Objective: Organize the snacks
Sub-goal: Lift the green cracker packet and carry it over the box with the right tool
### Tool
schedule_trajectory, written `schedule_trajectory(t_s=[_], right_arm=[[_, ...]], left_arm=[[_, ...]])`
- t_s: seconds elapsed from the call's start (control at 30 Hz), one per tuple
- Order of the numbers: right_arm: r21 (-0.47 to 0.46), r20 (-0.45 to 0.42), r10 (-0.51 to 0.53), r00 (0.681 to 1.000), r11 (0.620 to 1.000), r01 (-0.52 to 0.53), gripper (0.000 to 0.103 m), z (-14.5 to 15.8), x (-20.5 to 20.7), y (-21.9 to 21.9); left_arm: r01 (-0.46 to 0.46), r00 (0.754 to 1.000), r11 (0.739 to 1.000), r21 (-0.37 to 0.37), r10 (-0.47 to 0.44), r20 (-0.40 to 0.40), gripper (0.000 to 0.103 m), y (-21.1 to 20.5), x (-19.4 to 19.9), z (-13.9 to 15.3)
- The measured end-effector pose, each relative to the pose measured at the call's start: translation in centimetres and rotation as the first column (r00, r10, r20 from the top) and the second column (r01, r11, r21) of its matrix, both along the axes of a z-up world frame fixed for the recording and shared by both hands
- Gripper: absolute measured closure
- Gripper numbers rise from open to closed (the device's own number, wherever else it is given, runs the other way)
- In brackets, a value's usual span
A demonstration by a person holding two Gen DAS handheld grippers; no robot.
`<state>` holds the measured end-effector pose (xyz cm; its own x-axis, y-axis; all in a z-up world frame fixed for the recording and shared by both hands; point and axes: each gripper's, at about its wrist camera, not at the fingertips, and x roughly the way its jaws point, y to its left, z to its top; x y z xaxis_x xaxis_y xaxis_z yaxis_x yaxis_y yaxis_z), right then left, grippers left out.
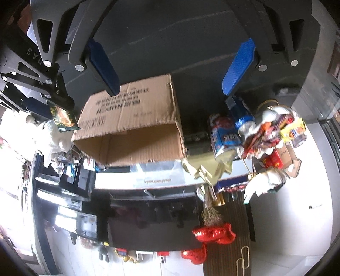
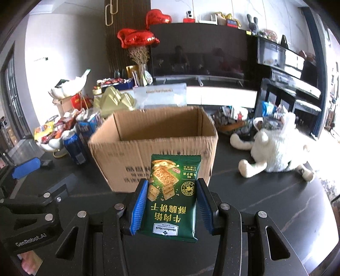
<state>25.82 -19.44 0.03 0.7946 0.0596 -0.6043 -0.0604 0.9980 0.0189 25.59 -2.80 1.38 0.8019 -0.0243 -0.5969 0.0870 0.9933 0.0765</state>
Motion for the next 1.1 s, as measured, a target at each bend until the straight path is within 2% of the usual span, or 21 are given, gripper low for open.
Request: schedule_trajectory(t_s=[0.27, 0.57, 0.73, 1.03, 1.1], right_arm=[[-0.022, 0.053, 0.022, 0.998, 1.0, -0.021, 0.056, 3.3, 2.3, 1.2], [-0.072, 0.069, 0.043, 0.997, 0.997, -0.038, 0.056, 5.1, 6.0, 2.3], [-0.082, 0.04, 0.046, 0.998, 0.996, -0.042, 0.056, 5.1, 8.7, 2.3], [-0.045, -0.055, 0.044, 0.998, 0.998, -0.047, 0.055, 4.0, 13.3, 2.1], [-0.052, -0.074, 0.04, 0.996, 0.998, -0.044, 0.043, 3.8, 14.0, 2.3]], left_arm=[[0.006, 1.0, 1.0, -0.013, -0.005, 0.018, 0.003, 1.2, 2.4, 2.6], [0.011, 1.0, 1.0, 0.016, -0.011, 0.023, 0.003, 1.6, 5.6, 3.9], [0.017, 1.0, 0.999, 0.035, -0.018, 0.009, 0.003, 1.7, 7.7, 3.4], [-0.003, 0.999, 1.0, 0.006, 0.003, -0.039, 0.003, 2.2, 11.1, 2.8], [-0.014, 0.999, 1.0, 0.006, 0.014, -0.042, 0.003, 2.4, 11.4, 2.8]])
